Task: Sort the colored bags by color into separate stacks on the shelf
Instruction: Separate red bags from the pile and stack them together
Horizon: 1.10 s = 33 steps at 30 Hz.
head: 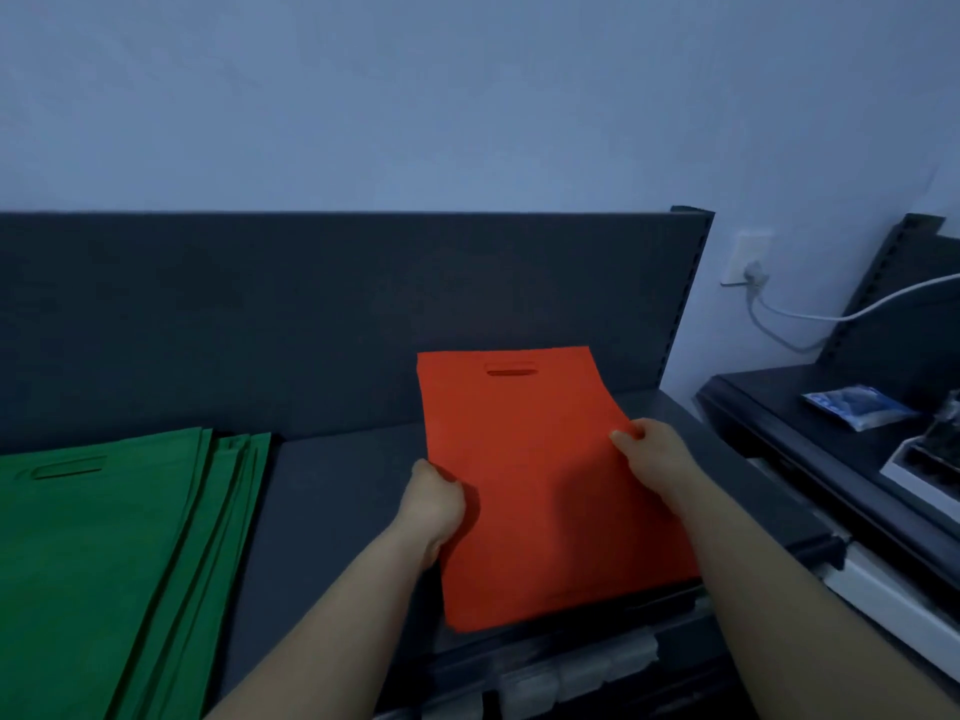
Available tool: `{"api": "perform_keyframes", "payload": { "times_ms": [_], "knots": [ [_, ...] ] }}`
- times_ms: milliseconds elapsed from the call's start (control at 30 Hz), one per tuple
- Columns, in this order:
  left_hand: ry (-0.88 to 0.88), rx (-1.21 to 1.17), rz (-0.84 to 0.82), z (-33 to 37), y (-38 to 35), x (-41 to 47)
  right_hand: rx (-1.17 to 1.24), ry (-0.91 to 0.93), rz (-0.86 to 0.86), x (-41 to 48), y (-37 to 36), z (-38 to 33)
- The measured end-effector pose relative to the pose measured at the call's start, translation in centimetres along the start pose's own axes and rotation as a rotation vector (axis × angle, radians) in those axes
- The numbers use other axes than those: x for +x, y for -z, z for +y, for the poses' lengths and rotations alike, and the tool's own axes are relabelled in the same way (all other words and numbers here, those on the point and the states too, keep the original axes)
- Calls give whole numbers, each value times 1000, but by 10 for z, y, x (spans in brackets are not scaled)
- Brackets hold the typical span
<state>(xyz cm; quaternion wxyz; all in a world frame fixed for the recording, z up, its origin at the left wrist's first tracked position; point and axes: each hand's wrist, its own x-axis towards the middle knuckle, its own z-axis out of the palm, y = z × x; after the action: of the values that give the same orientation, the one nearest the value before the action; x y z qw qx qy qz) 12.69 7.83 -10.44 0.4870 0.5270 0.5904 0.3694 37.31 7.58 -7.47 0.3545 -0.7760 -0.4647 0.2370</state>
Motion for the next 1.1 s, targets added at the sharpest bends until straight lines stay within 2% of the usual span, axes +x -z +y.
{"api": "perform_keyframes", "payload": {
  "times_ms": [133, 233, 467, 700, 1100],
  "knots": [
    [-40, 14, 52, -8, -20, -5, -101, -10, -52, 1, 2, 22],
    [-134, 70, 105, -11, -32, -15, -119, 11, -69, -3, 8, 30],
    [-266, 71, 162, -17, -42, -36, -157, -27, -24, -14, 34, 49],
    [-255, 35, 219, -16, -53, -30, -63, -17, -56, -18, 42, 56],
    [-214, 2, 200, -14, -69, -23, -307, -23, -63, -8, 41, 62]
  ]
}}
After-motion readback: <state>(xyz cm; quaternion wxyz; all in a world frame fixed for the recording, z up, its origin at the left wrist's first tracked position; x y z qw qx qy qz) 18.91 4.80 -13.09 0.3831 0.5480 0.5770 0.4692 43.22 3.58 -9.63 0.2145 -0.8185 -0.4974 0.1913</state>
